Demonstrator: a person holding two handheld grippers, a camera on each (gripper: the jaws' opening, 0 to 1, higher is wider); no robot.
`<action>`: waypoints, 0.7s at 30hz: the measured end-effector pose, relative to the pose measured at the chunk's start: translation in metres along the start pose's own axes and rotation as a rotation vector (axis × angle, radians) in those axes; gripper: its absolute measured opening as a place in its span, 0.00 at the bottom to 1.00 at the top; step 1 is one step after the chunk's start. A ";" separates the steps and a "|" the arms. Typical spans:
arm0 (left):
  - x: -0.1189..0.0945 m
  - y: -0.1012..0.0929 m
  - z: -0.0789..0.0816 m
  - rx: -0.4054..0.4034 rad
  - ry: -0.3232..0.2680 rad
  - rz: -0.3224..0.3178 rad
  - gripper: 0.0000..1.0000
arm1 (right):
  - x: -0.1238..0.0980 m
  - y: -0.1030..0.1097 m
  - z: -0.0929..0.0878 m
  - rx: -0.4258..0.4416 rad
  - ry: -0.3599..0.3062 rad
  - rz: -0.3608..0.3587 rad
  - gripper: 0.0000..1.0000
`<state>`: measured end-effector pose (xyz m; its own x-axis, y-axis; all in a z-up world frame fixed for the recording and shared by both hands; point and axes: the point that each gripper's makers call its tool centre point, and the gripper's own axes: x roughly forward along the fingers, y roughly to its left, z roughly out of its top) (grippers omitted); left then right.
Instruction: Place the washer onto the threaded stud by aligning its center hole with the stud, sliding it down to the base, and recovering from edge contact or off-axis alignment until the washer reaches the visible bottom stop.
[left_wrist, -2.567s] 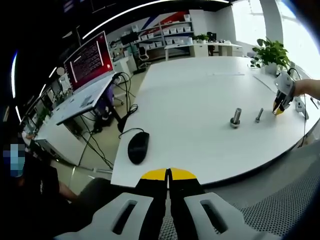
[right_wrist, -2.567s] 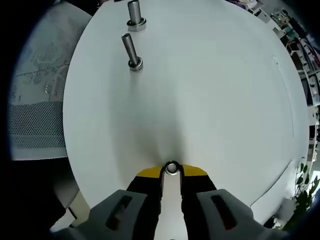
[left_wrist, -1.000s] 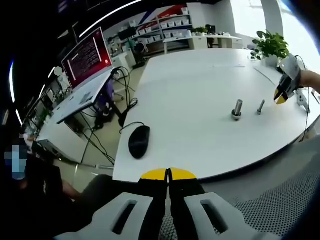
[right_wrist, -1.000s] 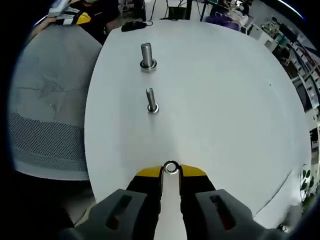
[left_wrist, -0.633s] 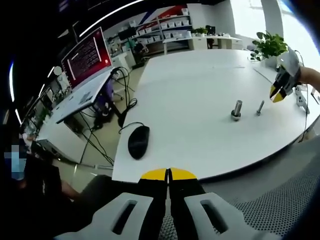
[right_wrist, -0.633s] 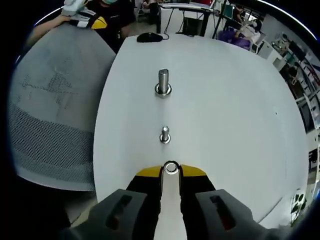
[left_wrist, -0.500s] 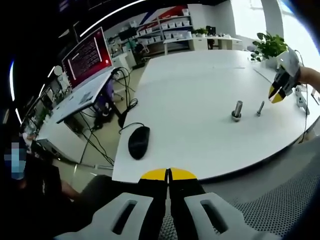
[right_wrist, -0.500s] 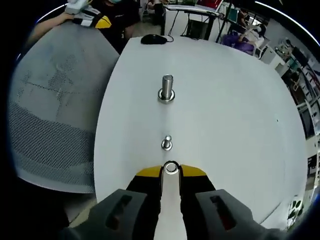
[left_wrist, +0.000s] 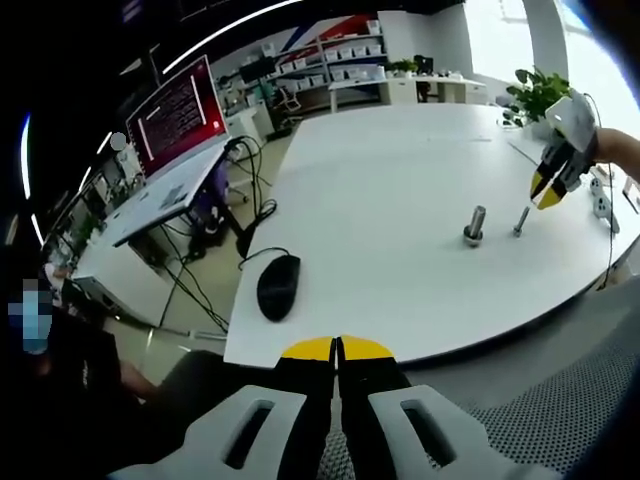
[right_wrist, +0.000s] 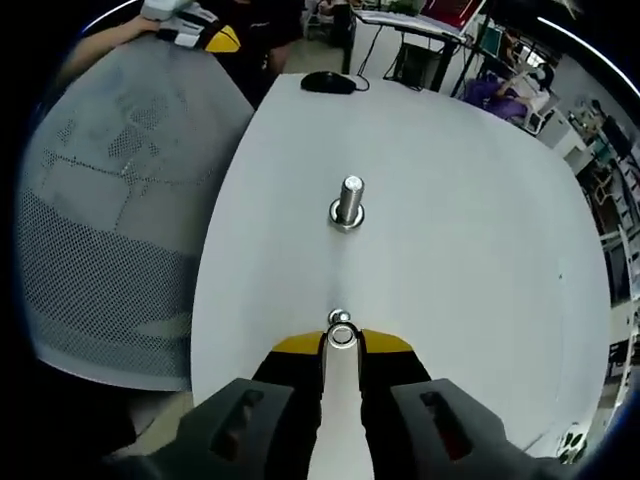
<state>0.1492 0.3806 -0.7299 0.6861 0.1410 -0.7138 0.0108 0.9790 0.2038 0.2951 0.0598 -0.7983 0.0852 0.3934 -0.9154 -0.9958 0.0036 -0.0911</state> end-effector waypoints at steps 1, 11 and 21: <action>0.000 0.000 0.000 -0.001 -0.001 0.000 0.00 | 0.001 0.000 0.000 -0.003 0.001 0.001 0.14; -0.001 -0.001 0.002 -0.007 -0.012 0.000 0.00 | 0.010 0.002 0.000 -0.034 0.016 -0.015 0.14; 0.000 0.000 0.002 -0.008 -0.013 -0.001 0.00 | 0.010 -0.002 0.003 -0.041 0.011 -0.040 0.14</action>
<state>0.1504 0.3799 -0.7283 0.6958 0.1379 -0.7049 0.0060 0.9802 0.1977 0.2978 0.0665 -0.8066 0.1254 0.3834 -0.9150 -0.9894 -0.0191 -0.1436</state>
